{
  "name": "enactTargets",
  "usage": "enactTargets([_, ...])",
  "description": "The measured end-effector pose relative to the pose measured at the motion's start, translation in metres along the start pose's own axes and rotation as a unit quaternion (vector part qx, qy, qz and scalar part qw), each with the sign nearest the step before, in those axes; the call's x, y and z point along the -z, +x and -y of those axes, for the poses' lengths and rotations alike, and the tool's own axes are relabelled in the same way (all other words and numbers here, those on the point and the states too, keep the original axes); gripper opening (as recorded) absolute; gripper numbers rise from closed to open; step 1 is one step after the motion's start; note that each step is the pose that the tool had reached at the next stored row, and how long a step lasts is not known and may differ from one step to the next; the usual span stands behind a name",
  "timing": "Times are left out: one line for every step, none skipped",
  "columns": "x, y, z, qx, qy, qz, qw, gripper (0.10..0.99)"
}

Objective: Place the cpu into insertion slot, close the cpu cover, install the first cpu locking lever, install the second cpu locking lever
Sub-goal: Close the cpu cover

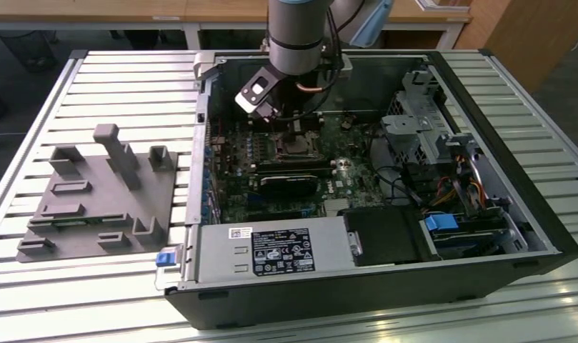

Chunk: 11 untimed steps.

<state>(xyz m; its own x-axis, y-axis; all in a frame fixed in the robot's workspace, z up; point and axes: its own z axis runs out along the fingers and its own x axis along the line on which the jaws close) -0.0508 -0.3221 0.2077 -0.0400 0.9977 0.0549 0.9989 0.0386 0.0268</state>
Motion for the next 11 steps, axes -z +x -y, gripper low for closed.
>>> enactTargets([-0.0004,0.0,0.0018,0.0,0.0,0.0,1.0,0.125])
enactTargets([-0.0009,0.0001,0.0035,0.0,0.0,0.0,1.0,0.125])
enactTargets([-0.0016,0.0,0.0048,0.0,0.0001,0.0001,1.0,0.125])
enactTargets([-0.0028,0.0,0.0058,0.0,0.0001,0.0001,1.0,0.125])
enactTargets([-0.0042,-0.0001,0.0064,0.0,0.0001,0.0001,1.0,0.125])
enactTargets([-0.0056,-0.0001,0.0065,0.0,0.0001,0.0001,1.0,0.125])
enactTargets([-0.0066,-0.0002,0.0067,0.0,0.0002,0.0003,1.0,0.125])
enactTargets([-0.0071,-0.0004,0.0068,0.0,0.0004,0.0005,1.0,0.125])
enactTargets([-0.0076,-0.0004,0.0069,0.0,0.0004,0.0005,1.0,0.125])
enactTargets([-0.0081,-0.0004,0.0069,0.0,0.0004,0.0005,1.0,0.125])
enactTargets([-0.0085,-0.0004,0.0069,0.0,0.0004,0.0004,1.0,0.125])
